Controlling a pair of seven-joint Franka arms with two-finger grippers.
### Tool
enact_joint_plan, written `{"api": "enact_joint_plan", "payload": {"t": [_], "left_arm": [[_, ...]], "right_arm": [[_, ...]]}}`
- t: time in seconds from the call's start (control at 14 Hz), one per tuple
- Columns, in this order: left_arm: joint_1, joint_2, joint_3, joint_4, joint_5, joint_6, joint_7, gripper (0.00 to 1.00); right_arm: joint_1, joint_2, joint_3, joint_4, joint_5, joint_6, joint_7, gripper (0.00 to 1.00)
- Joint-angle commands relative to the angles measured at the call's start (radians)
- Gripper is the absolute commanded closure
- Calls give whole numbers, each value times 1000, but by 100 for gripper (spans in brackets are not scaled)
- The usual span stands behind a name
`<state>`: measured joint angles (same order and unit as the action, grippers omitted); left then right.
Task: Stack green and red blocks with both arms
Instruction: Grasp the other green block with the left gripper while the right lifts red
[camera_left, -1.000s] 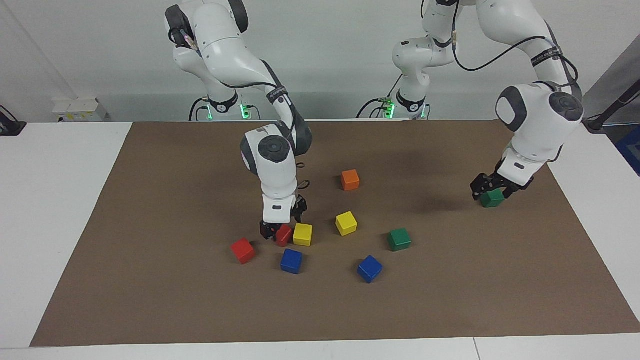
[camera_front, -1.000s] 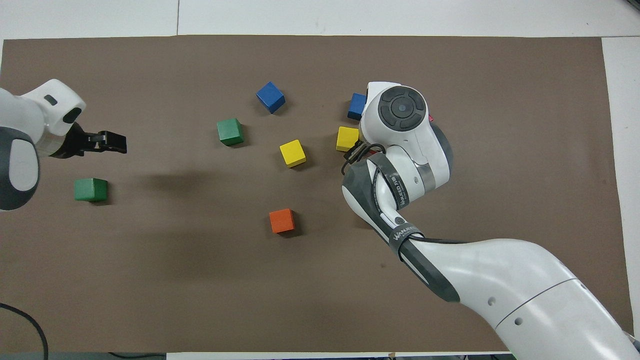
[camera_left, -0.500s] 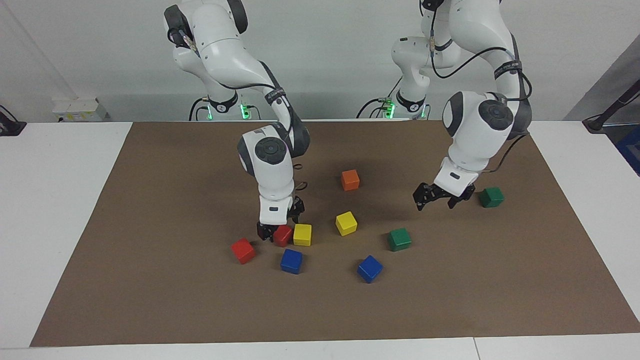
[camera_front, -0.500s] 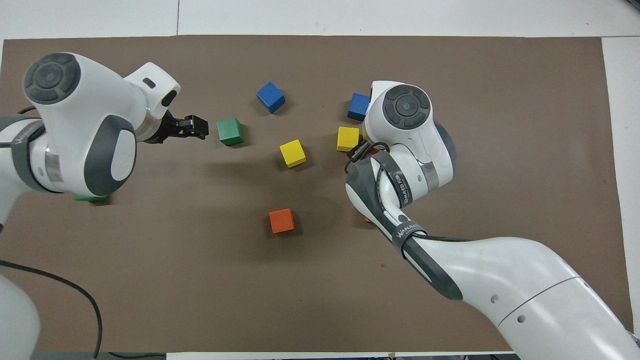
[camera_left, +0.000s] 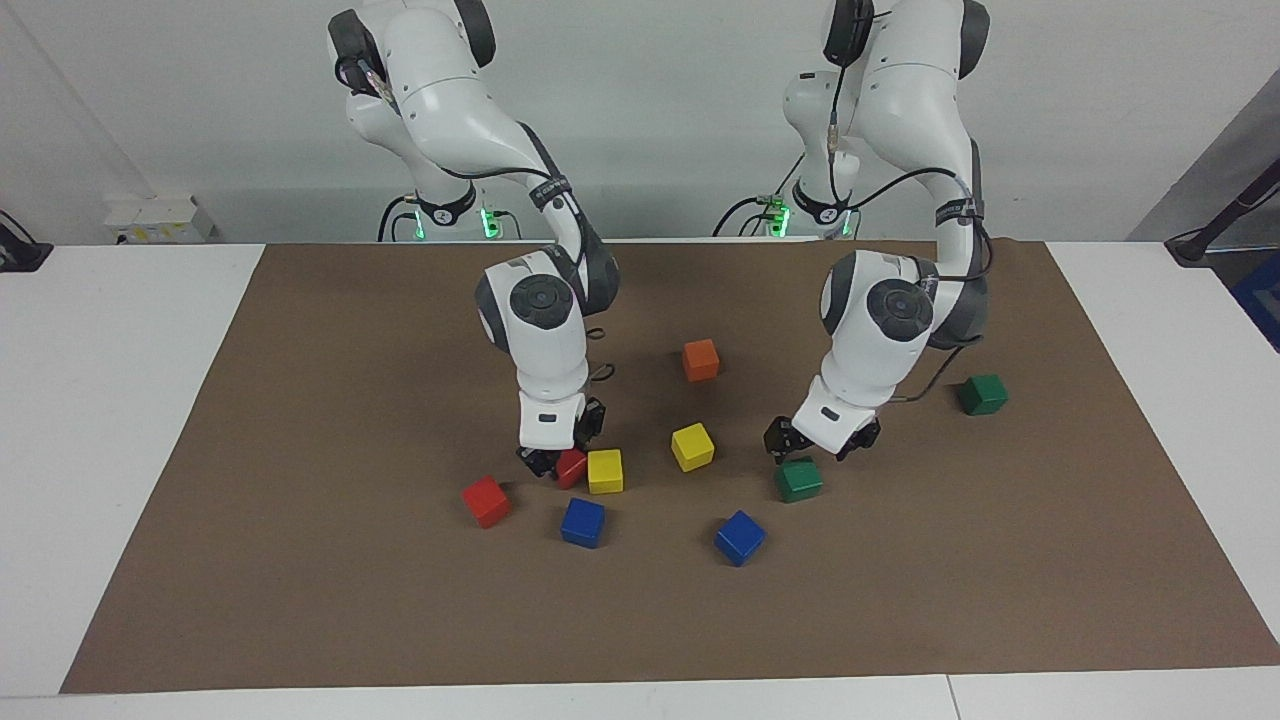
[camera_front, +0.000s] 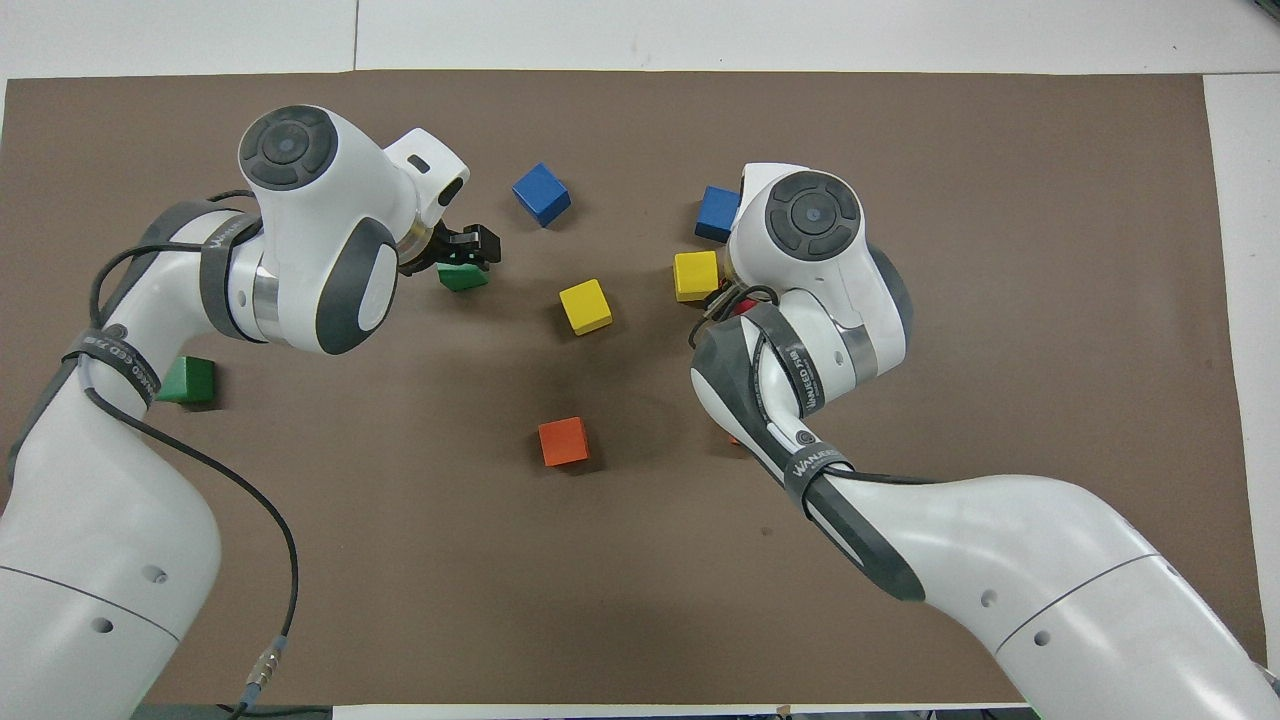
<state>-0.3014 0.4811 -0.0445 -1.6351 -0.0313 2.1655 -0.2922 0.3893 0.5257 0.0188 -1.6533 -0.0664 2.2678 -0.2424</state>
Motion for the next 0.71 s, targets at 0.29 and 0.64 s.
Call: {"api": "enact_joint_plan", "payload": {"t": [0.29, 0.64], "left_arm": [[-28, 22, 20, -8, 42, 62, -16, 0], [-30, 30, 22, -55, 56, 109, -21, 0]], "right_arm": [[-18, -9, 7, -8, 11, 12, -32, 68], [-64, -16, 7, 101, 7, -140, -56, 68]]}}
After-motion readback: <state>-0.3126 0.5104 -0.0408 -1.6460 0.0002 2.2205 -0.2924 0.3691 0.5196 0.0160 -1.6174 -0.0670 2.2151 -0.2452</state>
